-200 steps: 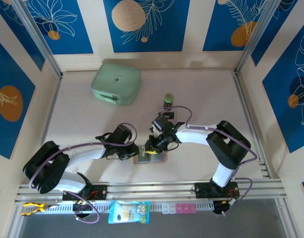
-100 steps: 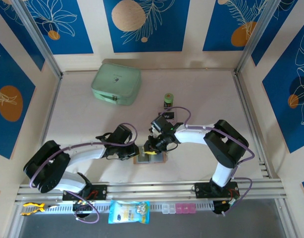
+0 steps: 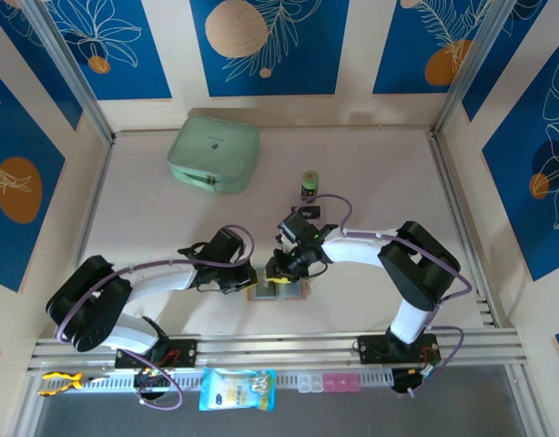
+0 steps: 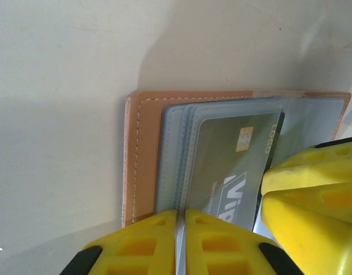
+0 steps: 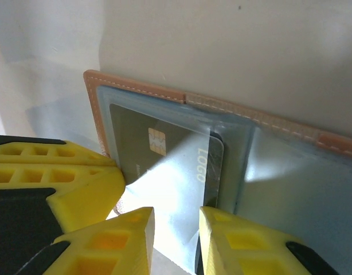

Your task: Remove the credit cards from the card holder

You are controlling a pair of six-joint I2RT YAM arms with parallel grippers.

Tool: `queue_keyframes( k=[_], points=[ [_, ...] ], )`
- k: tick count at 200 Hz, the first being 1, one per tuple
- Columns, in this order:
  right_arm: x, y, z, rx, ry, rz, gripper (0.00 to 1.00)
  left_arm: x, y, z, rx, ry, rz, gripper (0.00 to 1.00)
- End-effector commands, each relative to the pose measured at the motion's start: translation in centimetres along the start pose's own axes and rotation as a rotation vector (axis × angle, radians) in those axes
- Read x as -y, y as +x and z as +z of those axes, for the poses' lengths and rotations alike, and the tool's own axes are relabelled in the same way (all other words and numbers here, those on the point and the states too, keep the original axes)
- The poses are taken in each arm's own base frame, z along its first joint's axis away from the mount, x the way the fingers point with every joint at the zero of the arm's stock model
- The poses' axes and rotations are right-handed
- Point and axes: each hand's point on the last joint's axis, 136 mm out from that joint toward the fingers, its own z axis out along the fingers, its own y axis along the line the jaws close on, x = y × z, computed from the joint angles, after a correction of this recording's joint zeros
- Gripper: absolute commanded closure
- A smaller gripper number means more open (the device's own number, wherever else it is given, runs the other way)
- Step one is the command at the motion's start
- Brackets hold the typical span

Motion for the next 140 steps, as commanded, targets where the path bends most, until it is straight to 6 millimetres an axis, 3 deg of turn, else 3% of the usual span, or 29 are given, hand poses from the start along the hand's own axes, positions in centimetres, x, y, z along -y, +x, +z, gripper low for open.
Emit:
queue_keyframes(
  k=[1, 54, 90, 140],
  points=[
    [0.2, 0.4, -0.8, 0.009, 0.037, -0.017, 0.72, -2.7, 0.8, 0.4, -0.034, -0.099, -0.043, 0.90],
    [0.3, 0.4, -1.2, 0.013, 0.045, -0.023, 0.72, -2.8, 1.0, 0.3, -0.037, -0.100, -0.048, 0.91],
    [-0.7, 0.3, -1.5, 0.024, -0.002, -0.042, 0.73, -2.8, 1.1, -0.1, -0.031, -0.094, -0.050, 0.91],
    [-1.2, 0.3, -1.4, 0.018, -0.030, -0.044, 0.73, -1.6, 0.5, -0.8, -0.011, -0.074, -0.034, 0.91]
  ],
)
